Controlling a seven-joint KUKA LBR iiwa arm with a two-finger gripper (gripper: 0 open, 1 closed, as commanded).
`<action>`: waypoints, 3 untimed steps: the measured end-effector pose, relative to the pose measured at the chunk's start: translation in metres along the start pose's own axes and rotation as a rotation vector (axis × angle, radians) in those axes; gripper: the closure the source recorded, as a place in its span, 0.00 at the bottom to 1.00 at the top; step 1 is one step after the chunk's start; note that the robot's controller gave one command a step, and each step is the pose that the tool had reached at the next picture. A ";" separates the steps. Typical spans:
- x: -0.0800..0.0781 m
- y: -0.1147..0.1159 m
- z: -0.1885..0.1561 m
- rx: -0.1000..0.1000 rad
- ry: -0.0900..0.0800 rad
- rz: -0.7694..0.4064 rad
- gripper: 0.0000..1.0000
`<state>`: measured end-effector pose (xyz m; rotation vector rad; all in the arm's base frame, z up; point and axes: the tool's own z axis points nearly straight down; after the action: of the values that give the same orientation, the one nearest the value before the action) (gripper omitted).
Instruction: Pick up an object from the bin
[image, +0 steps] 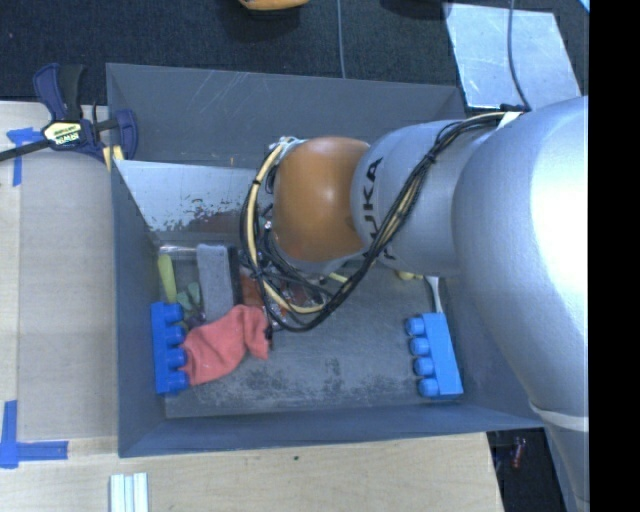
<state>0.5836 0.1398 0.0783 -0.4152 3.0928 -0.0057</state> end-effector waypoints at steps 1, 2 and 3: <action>0.003 0.000 -0.025 0.000 0.008 0.001 1.00; 0.001 0.000 -0.061 0.000 0.000 0.001 1.00; 0.001 0.000 -0.075 -0.001 0.001 0.001 1.00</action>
Offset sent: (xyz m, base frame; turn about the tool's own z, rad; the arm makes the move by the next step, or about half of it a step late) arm -0.0032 -0.0012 0.0660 0.0006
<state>0.5816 0.1397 0.1535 -0.4138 3.0940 -0.0047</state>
